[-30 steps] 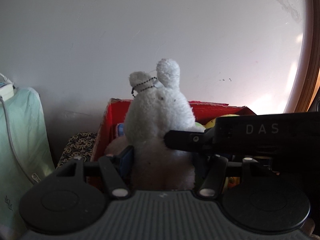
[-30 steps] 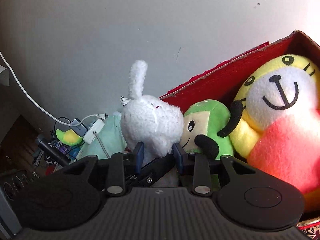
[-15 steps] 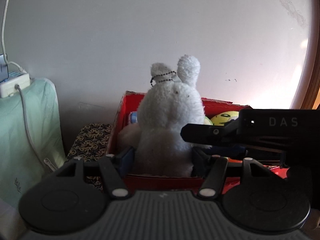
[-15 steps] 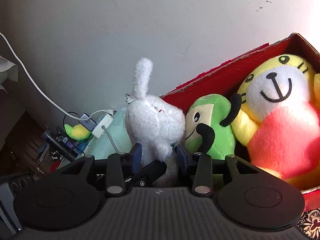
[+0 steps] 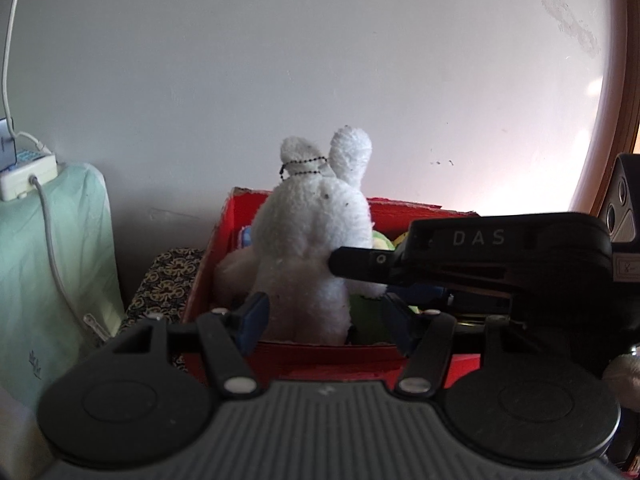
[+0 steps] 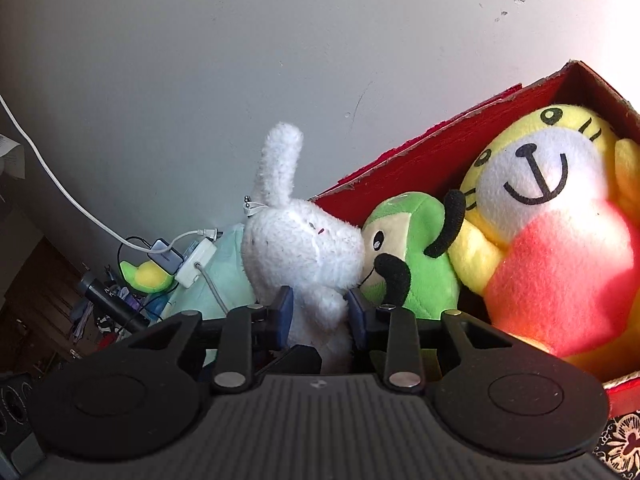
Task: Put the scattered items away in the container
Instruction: 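Open the right gripper and withdraw it from the red box, then move the right gripper toward the pink bunny plush on the tablecloth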
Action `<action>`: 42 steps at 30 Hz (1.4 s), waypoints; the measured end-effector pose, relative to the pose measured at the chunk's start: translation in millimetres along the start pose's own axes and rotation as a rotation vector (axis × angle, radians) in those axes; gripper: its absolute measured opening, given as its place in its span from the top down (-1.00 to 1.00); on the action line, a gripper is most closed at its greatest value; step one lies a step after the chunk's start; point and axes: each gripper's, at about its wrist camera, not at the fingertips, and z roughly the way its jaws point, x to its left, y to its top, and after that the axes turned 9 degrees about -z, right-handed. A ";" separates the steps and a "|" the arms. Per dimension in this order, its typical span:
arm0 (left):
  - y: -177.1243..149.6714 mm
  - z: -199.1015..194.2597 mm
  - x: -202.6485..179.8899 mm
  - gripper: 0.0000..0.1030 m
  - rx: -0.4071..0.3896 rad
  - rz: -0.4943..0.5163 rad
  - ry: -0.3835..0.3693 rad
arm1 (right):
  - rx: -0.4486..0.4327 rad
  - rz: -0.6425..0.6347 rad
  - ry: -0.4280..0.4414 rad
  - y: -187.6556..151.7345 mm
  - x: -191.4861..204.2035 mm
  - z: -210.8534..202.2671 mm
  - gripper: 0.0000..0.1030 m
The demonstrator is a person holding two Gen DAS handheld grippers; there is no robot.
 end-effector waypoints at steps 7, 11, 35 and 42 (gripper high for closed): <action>2.9 1.4 -3.0 -0.32 0.023 -0.002 0.088 | -0.056 -0.073 -0.039 -5.2 2.9 -37.8 0.34; 2.1 0.3 -9.0 -0.37 0.025 0.002 0.105 | -0.065 -0.130 -0.101 -9.9 4.6 -53.9 0.34; -0.9 -24.0 -36.8 -0.75 0.070 0.009 0.294 | -0.115 -0.282 -0.271 -39.3 14.0 -106.6 0.32; -2.4 -36.5 -52.6 -0.92 0.051 0.033 0.311 | -0.124 -0.311 -0.337 -44.0 21.0 -118.6 0.27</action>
